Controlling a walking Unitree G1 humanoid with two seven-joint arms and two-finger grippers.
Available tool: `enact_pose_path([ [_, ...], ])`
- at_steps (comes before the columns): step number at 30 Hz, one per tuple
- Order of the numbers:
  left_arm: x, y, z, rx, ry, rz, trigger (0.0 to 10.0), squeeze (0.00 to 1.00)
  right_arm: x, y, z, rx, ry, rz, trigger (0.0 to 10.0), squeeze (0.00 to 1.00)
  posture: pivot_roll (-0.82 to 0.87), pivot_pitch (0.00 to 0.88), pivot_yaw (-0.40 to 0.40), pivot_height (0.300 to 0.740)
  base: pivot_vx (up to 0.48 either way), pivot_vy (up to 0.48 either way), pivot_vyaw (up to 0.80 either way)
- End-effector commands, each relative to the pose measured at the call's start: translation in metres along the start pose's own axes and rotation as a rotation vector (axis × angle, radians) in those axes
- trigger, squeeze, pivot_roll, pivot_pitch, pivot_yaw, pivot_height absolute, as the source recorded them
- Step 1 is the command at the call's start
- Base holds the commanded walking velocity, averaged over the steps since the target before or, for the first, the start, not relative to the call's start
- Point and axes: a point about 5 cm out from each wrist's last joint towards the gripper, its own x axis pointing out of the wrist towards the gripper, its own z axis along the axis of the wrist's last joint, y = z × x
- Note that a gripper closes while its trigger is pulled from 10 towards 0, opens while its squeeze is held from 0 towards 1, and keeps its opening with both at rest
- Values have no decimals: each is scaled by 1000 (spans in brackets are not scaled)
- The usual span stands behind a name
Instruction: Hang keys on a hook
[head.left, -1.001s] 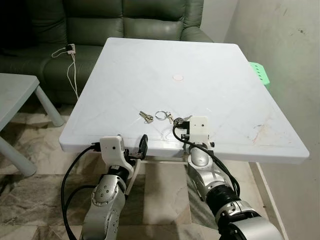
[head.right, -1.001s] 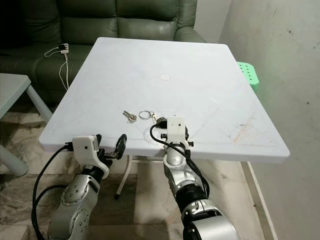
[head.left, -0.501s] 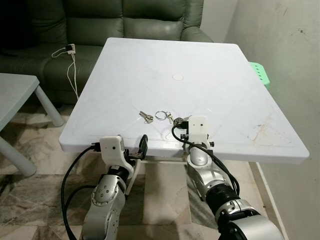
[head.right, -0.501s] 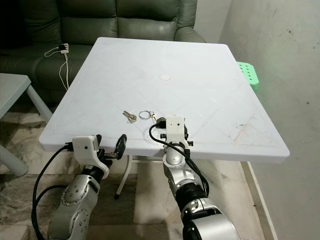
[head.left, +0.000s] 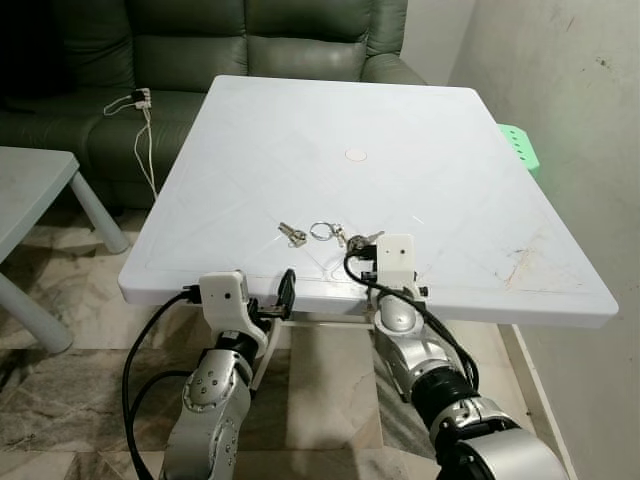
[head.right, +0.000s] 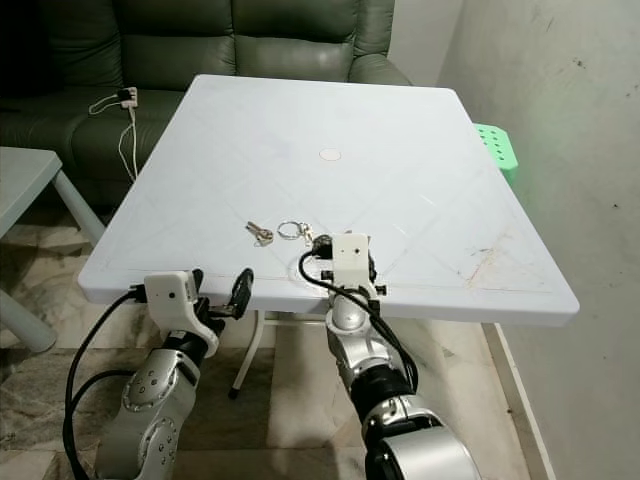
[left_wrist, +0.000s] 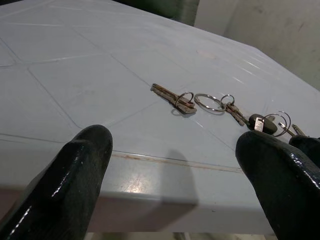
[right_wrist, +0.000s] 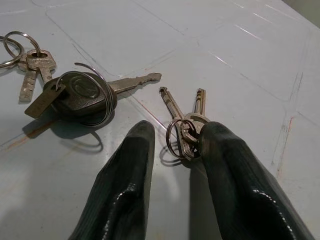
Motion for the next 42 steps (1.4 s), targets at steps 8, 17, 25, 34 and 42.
enact_pose_path([
  [8,2,-14,3,-40,-13,-23,10000,0,0,0,-6,-38,45,-31,0,0,88,57,-88,740,0,0,0],
  [17,4,-15,3,-42,-14,-27,10000,0,0,0,-6,-41,37,-30,0,0,88,52,-87,740,0,0,0],
  [25,3,-16,2,-44,-12,-22,10000,0,0,-2,4,11,-47,29,0,0,85,62,-94,740,0,0,0],
  [34,5,-18,3,-50,-16,-14,10000,0,-8,-4,29,-150,-392,271,10000,0,80,75,-101,740,0,0,0],
  [42,5,-18,3,-54,-16,-11,10000,0,-4,-13,24,-100,-344,298,10000,0,79,78,-102,740,0,0,0],
])
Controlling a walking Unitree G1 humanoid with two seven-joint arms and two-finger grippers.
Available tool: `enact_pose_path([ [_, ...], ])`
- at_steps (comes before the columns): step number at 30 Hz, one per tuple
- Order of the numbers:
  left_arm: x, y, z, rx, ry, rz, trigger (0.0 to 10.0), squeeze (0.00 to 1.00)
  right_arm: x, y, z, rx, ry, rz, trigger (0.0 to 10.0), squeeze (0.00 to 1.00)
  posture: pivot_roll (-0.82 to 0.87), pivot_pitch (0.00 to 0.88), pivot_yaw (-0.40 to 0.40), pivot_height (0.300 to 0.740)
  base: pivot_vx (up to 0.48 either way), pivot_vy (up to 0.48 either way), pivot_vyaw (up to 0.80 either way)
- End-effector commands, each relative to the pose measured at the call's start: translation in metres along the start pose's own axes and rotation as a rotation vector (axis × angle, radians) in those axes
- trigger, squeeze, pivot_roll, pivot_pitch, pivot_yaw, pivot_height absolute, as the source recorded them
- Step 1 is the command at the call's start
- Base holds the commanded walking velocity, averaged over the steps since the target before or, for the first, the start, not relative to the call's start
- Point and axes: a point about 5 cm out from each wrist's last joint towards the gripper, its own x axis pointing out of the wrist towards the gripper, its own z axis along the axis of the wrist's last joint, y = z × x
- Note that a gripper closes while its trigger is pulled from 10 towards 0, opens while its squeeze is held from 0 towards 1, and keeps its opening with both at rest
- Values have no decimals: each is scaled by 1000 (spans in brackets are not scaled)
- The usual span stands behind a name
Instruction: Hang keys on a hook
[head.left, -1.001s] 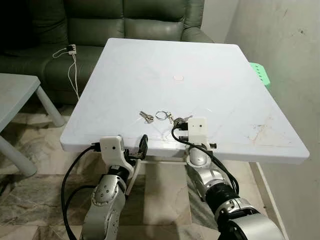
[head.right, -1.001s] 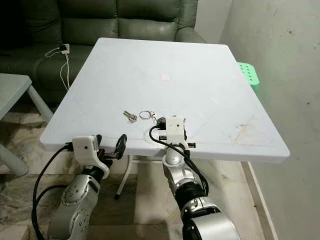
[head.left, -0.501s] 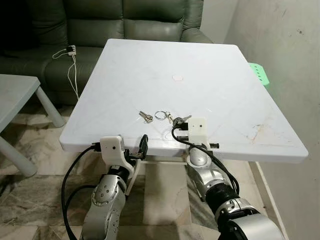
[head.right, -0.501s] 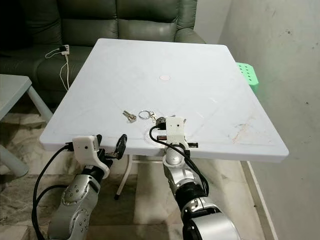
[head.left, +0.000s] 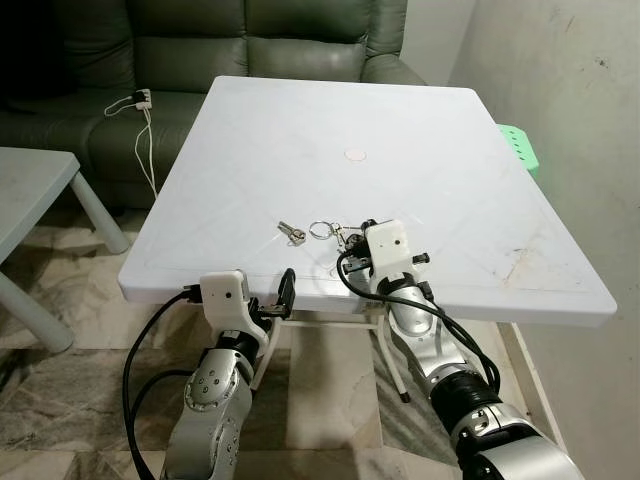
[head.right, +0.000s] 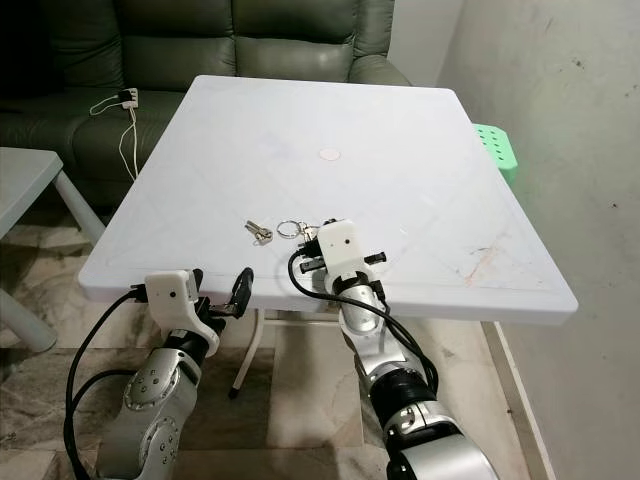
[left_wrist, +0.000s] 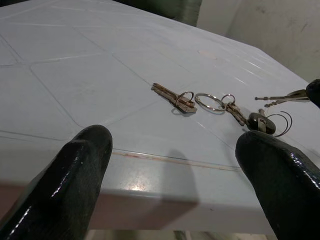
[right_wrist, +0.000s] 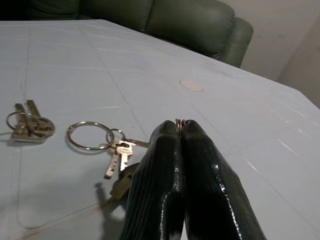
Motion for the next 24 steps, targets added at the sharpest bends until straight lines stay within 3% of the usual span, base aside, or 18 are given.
enact_pose_path([
  [1,4,-17,3,-54,-14,-22,10000,0,-1,-1,-3,17,5,9,10000,0,79,78,-102,740,0,0,0],
  [9,4,-17,3,-57,-15,-19,10000,0,-3,7,-15,-26,101,28,10000,0,81,82,-104,740,0,0,0],
  [16,3,-17,3,-61,-16,-17,10000,0,-2,6,-12,24,93,25,10000,0,81,83,-105,740,0,0,0],
  [19,3,-17,3,-60,-17,-17,10000,0,-3,6,-12,-4,86,28,10000,0,80,81,-106,740,0,0,0],
  [24,3,-19,2,-62,-14,-22,10000,0,-9,5,-27,-98,165,56,10000,0,80,80,-106,740,0,0,0],
])
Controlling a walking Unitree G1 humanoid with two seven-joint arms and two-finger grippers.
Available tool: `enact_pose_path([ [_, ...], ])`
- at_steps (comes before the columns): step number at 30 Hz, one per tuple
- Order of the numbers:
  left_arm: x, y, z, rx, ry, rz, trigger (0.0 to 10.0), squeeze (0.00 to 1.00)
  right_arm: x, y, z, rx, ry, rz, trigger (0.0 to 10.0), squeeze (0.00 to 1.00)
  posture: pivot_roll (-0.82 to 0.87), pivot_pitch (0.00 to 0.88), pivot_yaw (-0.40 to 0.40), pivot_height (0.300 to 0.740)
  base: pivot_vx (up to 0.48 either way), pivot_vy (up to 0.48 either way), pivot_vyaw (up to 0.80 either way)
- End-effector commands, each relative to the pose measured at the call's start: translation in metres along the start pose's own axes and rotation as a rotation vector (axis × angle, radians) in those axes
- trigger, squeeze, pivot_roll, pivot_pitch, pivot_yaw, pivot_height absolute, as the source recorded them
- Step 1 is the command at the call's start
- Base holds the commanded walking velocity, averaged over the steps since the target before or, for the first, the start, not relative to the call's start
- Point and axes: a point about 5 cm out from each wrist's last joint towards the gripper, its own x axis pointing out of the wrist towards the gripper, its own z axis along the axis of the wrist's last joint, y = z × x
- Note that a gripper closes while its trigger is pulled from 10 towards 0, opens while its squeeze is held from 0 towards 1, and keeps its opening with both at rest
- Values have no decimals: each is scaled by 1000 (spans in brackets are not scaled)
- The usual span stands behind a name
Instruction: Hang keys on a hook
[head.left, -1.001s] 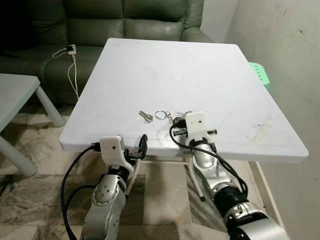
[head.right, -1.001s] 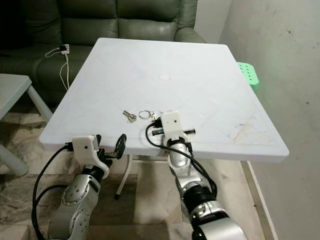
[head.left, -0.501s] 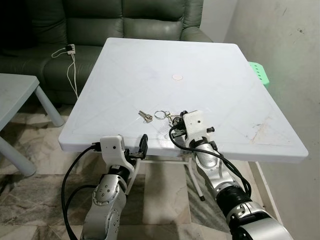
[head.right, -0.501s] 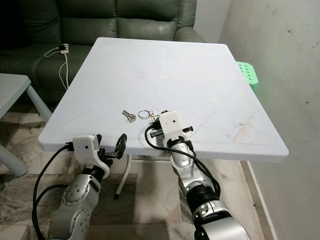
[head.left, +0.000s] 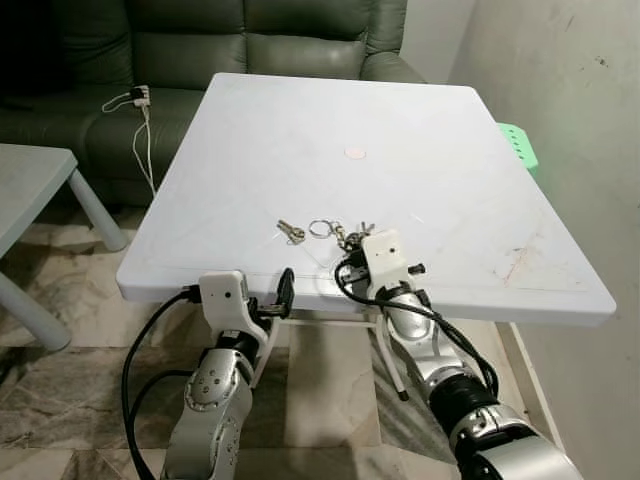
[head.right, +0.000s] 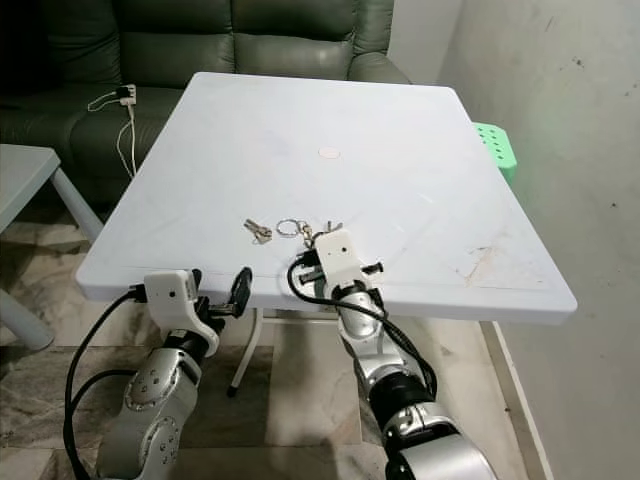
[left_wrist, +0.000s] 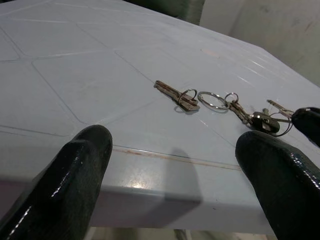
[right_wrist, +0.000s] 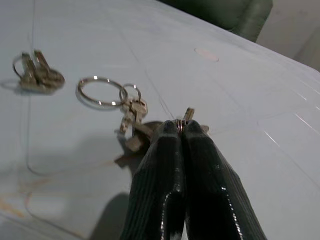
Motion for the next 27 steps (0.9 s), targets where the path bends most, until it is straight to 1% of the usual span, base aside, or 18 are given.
enact_pose_path([
  [1,2,-19,3,-62,-14,-35,10000,0,-5,0,-15,-76,68,14,10000,0,79,79,-107,740,0,0,0],
  [2,2,-19,3,-62,-14,-35,10000,0,-5,0,-15,-76,68,14,10000,0,79,79,-107,740,0,0,0],
  [3,2,-19,3,-63,-15,-36,10000,0,-8,0,-22,-64,107,24,10000,0,80,79,-106,740,0,0,0],
  [4,2,-19,3,-63,-14,-36,10000,0,-9,0,-25,-53,120,33,10000,0,80,78,-106,740,0,0,0],
  [7,2,-19,3,-68,-16,-36,10000,0,-10,0,-27,-79,126,31,10000,0,81,76,-105,740,0,0,0],
  [8,2,-19,3,-69,-15,-36,10000,0,-10,0,-27,-67,130,40,10000,0,81,76,-105,740,0,0,0],
  [12,2,-20,3,-71,-15,-39,10000,0,-10,1,-27,-67,130,33,10000,0,80,67,-105,740,0,0,0],
  [13,3,-20,3,-71,-15,-39,10000,0,-10,1,-27,-66,130,31,10000,192,80,67,-105,740,0,0,0],
  [14,2,-21,3,-71,-15,-40,10000,0,-10,1,-27,-58,131,31,10000,192,81,65,-106,740,0,0,0],
  [15,2,-21,3,-71,-15,-40,10000,0,-10,1,-27,-47,128,31,10000,1000,81,64,-106,740,0,0,0],
  [18,2,-21,2,-74,-14,-41,10000,0,-10,1,-26,-34,123,34,10000,1000,80,62,-106,740,0,0,0],
  [19,3,-22,2,-76,-14,-42,10000,0,-10,2,-26,-71,125,35,10000,1000,80,62,-106,740,0,0,0],
  [20,3,-22,2,-76,-14,-42,10000,0,-10,2,-26,-71,125,35,10000,1000,80,62,-106,740,0,0,0],
  [21,3,-22,2,-77,-13,-44,10000,0,-10,2,-28,-89,143,34,10000,478,79,61,-109,740,0,0,0],
  [22,2,-22,2,-78,-13,-44,10000,0,-10,2,-28,-96,143,33,10000,0,79,61,-109,740,0,0,0],
  [27,2,-22,2,-79,-14,-43,10000,0,-10,2,-28,-90,142,37,10000,0,81,62,-109,740,0,0,0],
])
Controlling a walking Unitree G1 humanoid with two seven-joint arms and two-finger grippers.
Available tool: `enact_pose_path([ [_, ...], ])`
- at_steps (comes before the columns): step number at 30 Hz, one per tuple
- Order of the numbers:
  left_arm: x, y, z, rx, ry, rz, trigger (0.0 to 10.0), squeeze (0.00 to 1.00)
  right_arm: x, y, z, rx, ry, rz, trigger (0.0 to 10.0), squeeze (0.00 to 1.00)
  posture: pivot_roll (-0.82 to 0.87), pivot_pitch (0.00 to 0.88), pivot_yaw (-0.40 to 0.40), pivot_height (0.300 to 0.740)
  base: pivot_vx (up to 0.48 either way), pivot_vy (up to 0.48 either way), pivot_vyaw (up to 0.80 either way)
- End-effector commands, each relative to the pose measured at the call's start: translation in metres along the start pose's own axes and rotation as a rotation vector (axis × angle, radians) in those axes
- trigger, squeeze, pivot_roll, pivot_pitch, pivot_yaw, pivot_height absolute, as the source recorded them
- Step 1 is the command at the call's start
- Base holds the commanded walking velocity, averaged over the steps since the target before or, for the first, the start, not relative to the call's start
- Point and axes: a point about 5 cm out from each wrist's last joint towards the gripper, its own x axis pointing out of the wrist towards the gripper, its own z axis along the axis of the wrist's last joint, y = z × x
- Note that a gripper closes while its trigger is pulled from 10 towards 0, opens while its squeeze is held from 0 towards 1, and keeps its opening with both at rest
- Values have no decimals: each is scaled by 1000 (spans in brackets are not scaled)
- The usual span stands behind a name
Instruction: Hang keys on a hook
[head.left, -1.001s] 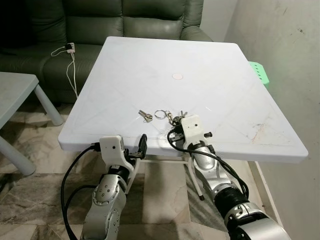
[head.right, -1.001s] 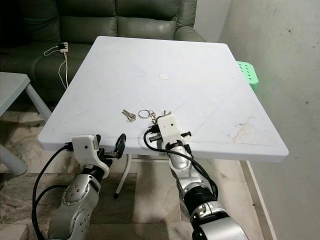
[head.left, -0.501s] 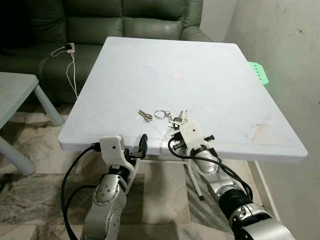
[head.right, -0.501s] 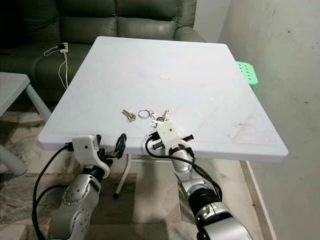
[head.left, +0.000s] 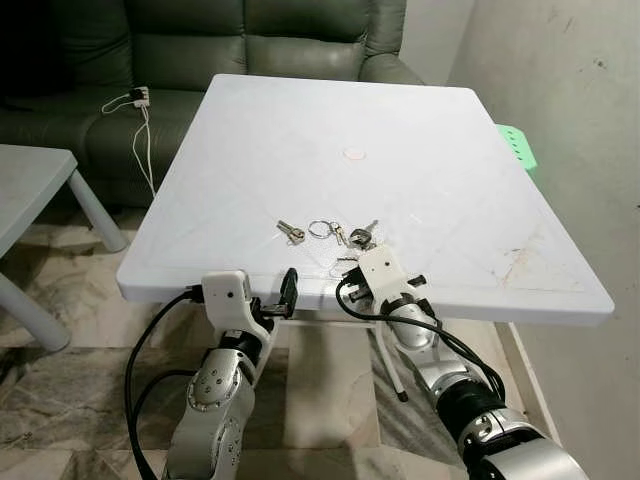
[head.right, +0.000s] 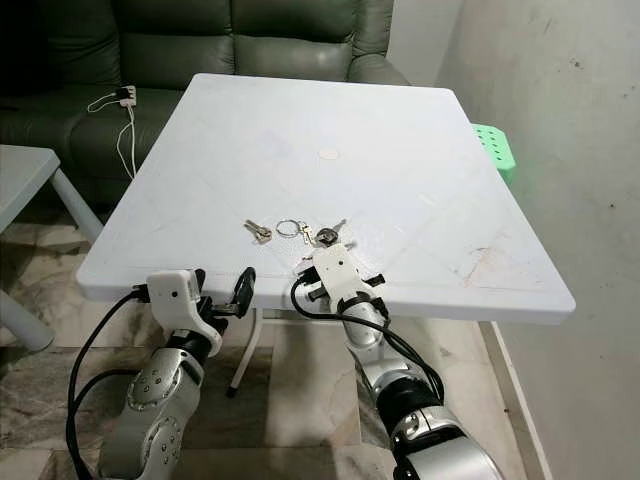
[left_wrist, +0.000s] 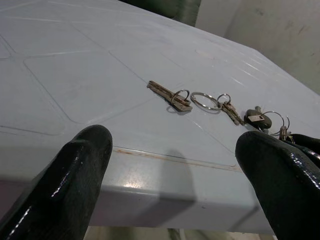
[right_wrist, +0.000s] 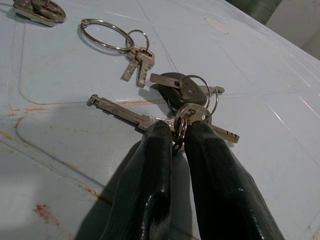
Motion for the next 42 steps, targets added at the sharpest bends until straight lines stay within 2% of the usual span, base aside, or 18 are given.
enact_pose_path([
  [1,2,-19,2,-62,-15,-30,10000,0,-4,2,-11,-10,57,15,10000,0,81,62,-109,740,0,0,0],
  [15,1,-20,2,-70,-12,-27,10000,0,-6,-3,-16,-12,65,6,10000,0,82,68,-111,740,0,0,0],
  [20,1,-20,1,-71,-10,-28,10000,0,-9,-6,-18,-9,39,40,10000,0,76,68,-111,740,0,0,0],
  [42,0,-22,1,-79,-7,-29,10000,0,-10,-12,-21,-6,51,-8,10000,0,77,75,-111,740,0,0,0],
])
